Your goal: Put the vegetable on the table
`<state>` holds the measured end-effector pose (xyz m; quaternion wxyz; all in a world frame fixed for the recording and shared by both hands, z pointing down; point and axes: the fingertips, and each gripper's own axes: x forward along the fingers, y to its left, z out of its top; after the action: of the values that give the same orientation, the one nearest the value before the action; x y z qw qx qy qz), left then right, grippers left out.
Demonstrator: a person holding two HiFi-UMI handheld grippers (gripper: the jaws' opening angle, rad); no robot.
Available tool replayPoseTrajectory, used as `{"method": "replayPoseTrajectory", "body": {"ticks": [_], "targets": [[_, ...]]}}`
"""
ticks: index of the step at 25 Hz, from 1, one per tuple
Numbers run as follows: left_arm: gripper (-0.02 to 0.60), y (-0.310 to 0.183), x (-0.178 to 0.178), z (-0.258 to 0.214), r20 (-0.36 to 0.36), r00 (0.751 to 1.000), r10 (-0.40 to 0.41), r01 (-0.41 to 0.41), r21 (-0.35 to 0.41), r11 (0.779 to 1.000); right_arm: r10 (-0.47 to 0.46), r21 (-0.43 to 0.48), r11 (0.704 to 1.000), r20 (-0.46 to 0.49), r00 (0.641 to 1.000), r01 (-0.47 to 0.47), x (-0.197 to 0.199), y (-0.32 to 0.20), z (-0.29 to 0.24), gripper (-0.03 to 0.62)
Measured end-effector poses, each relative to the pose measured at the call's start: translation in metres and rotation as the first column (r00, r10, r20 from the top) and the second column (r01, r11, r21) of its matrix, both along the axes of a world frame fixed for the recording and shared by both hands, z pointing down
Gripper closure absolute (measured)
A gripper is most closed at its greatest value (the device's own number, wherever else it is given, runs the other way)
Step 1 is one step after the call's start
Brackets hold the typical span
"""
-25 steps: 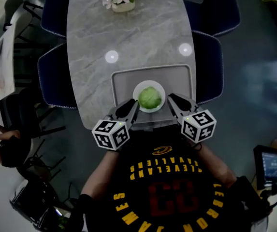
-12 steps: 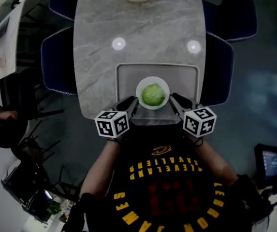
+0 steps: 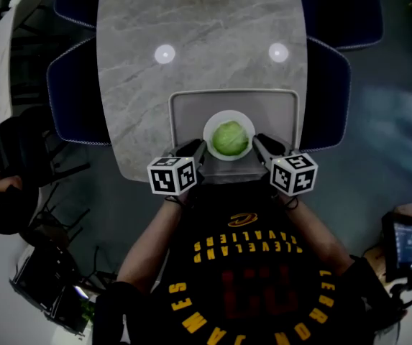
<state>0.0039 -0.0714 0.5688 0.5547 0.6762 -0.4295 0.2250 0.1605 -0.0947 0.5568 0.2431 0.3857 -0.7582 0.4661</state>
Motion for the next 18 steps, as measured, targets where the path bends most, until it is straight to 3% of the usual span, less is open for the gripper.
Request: {"method": "replayPoseTrajectory", "body": {"ticks": [18], "targets": [[0.529,0.009,0.005,0.026,-0.046,0.999,0.012,-0.017,-0.122,0.992,0.037,-0.134,0.99,-0.013,0.999,-0.038,-0.003,0.013,0.034,0.528]]}}
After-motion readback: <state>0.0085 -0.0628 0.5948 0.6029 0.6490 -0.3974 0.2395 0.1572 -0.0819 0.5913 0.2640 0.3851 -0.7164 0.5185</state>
